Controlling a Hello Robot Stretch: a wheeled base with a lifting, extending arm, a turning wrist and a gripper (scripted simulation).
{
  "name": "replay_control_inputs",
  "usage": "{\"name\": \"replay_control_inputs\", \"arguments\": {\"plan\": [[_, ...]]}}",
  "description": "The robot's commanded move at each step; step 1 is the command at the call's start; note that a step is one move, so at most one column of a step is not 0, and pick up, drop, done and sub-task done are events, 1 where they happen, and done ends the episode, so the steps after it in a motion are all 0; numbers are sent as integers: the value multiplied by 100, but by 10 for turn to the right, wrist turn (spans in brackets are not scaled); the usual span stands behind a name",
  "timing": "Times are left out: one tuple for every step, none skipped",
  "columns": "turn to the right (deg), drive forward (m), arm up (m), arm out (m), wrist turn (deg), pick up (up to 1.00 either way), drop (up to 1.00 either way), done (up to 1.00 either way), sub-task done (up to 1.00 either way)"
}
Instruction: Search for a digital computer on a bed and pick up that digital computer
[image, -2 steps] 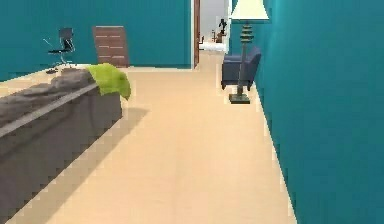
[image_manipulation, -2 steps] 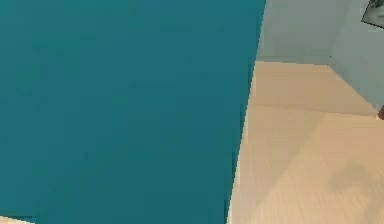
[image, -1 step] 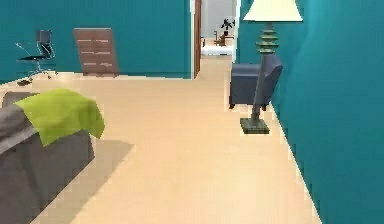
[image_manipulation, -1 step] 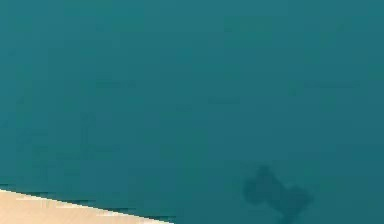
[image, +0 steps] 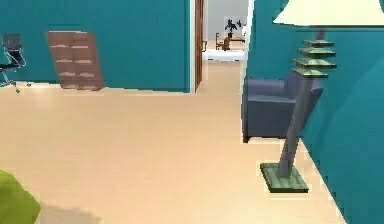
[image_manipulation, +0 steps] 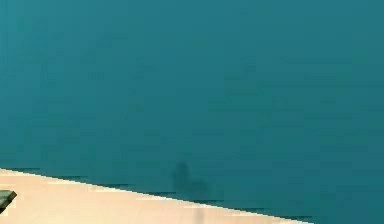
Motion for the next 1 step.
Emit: {"name": "replay_control_inputs", "arguments": {"plan": [[0, 100, 0, 0, 0, 0, 0, 0, 0]]}}
